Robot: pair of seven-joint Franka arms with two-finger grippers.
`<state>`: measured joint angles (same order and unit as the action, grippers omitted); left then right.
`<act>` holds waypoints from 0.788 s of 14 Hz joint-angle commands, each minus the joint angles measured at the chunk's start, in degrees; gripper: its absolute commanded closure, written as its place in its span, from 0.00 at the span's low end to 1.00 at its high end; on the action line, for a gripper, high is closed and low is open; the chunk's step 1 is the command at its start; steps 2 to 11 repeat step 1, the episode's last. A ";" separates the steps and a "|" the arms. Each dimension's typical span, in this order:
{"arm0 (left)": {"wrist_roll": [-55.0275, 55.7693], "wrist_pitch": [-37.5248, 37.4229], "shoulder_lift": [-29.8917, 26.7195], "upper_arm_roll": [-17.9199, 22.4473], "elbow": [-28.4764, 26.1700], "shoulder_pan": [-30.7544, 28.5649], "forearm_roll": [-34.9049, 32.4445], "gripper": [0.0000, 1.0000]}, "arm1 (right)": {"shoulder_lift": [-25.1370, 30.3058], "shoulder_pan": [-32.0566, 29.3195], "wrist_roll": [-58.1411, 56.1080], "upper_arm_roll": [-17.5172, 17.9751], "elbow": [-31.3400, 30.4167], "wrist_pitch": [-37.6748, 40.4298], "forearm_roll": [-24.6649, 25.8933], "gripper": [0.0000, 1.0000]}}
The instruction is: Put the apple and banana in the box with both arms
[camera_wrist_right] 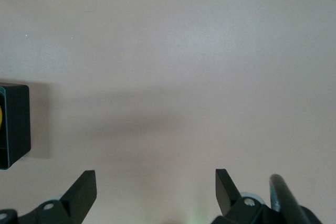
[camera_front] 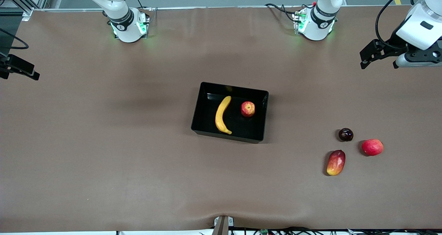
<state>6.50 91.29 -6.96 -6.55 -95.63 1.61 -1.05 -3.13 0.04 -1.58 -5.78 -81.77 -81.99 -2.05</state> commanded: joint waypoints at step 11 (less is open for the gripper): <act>-2.28 -0.77 0.64 0.14 1.50 -0.29 1.05 0.00 | 0.23 -0.92 0.44 0.50 0.21 0.25 -0.24 0.00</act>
